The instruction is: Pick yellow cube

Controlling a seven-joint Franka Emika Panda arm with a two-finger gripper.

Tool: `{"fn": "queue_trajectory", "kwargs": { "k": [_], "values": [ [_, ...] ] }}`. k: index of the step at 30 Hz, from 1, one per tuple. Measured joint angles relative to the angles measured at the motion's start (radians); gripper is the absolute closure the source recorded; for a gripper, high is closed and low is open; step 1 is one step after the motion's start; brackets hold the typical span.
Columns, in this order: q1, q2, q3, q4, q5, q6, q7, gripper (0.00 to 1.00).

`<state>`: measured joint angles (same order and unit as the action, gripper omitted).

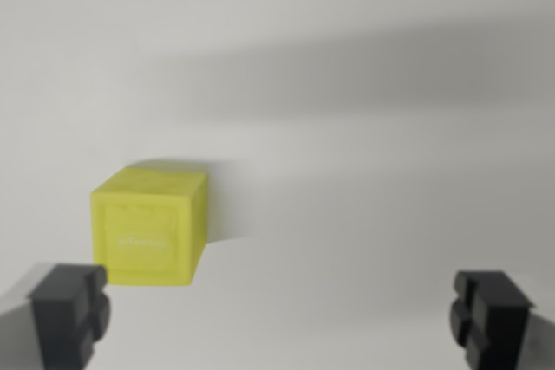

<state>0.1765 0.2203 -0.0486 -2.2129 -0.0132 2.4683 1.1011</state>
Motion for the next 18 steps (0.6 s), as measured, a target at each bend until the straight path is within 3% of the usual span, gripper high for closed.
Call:
{"fn": "queue_trajectory", "kwargs": {
  "k": [18],
  "values": [
    [0.04, 0.05, 0.0, -0.021, 0.009, 0.061, 0.045, 0.0]
  ]
}}
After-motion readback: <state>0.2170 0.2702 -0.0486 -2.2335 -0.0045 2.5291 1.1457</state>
